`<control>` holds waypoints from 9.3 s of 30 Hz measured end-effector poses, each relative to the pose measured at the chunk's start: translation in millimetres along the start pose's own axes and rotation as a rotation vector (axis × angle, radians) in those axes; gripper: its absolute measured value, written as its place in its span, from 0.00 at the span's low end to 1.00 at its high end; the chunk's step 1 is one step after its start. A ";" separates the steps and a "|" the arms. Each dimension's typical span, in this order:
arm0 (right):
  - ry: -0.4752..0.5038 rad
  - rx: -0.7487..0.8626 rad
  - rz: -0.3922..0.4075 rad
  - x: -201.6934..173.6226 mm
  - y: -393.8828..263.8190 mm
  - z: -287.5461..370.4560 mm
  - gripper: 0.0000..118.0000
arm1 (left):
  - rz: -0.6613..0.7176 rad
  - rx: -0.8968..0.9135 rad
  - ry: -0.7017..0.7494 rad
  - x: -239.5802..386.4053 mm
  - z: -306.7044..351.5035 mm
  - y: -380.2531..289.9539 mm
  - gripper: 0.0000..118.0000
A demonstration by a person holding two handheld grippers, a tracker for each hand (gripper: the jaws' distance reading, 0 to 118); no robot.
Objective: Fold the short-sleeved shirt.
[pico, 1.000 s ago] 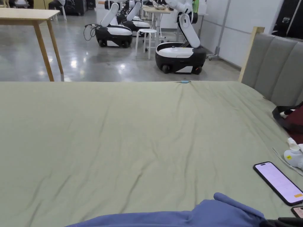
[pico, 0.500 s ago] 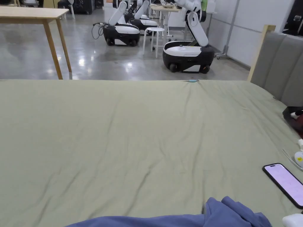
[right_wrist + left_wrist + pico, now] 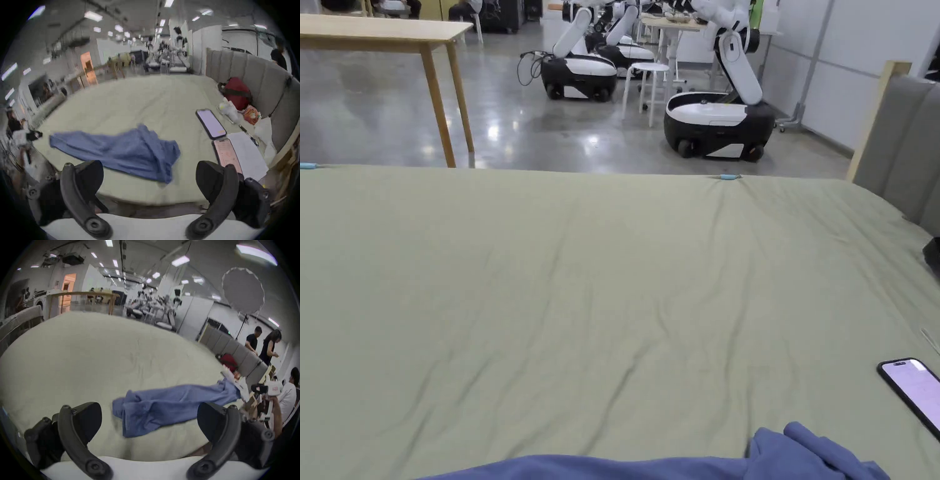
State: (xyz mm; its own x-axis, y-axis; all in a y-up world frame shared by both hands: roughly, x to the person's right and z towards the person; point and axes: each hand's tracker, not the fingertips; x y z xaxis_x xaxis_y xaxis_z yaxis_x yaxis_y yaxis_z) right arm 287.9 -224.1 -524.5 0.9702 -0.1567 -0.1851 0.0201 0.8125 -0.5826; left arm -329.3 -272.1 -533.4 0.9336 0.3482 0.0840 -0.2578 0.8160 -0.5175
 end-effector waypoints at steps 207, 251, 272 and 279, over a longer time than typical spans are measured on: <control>0.230 0.112 0.189 -94.1 13.7 -2.7 0.00 | 0.163 -0.420 -0.383 -62.2 -173.5 -27.3 0.24; 0.122 0.164 0.162 -66.9 -3.9 11.9 0.00 | 0.023 -0.541 -0.174 97.3 -214.2 -22.2 0.14; 0.096 0.136 0.137 -55.2 -9.7 8.2 0.00 | -0.044 -0.474 -0.217 131.4 -174.9 -3.0 0.68; 0.100 0.144 0.137 -54.6 -6.9 8.7 0.00 | 0.127 -0.137 -0.471 75.5 -76.8 52.4 0.57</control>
State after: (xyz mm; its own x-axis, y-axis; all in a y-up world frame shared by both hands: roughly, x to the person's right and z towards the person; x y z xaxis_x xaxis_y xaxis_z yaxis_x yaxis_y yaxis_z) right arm 236.9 -216.3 -503.5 0.9375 -0.0883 -0.3367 -0.0691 0.9008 -0.4286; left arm -253.3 -238.5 -619.6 0.6754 0.6367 0.3720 -0.2971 0.6966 -0.6530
